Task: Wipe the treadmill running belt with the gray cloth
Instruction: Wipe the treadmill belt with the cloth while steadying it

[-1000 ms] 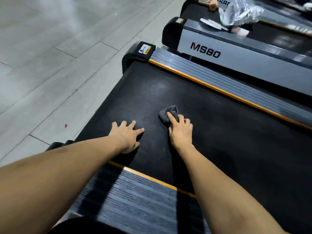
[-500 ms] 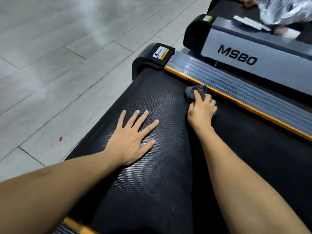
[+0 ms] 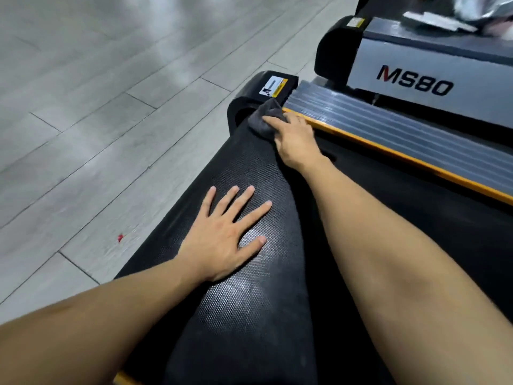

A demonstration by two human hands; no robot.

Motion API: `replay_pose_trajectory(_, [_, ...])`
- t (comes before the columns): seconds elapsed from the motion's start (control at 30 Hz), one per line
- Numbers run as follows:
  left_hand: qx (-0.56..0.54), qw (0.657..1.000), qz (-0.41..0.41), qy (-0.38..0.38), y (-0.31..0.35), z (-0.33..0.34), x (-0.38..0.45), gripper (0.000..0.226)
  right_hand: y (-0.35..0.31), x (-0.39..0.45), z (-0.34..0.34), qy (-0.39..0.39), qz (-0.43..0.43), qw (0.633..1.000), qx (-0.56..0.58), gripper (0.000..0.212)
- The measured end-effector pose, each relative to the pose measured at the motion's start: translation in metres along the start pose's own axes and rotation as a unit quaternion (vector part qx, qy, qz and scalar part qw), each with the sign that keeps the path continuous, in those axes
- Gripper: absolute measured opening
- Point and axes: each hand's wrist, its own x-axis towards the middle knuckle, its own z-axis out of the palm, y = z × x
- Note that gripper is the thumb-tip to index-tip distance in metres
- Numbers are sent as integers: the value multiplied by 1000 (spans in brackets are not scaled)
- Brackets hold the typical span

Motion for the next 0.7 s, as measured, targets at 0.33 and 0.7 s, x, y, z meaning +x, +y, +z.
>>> replay_pose_trajectory(0.33, [-11,1000,-9,8,7,2,1,64,70,-103,-27,80,169,982,30,48])
replay_pose_trajectory(0.7, [-23,1000,-7,0,-3,0,0,65,7,-63,-9,20,-23,996,83,51])
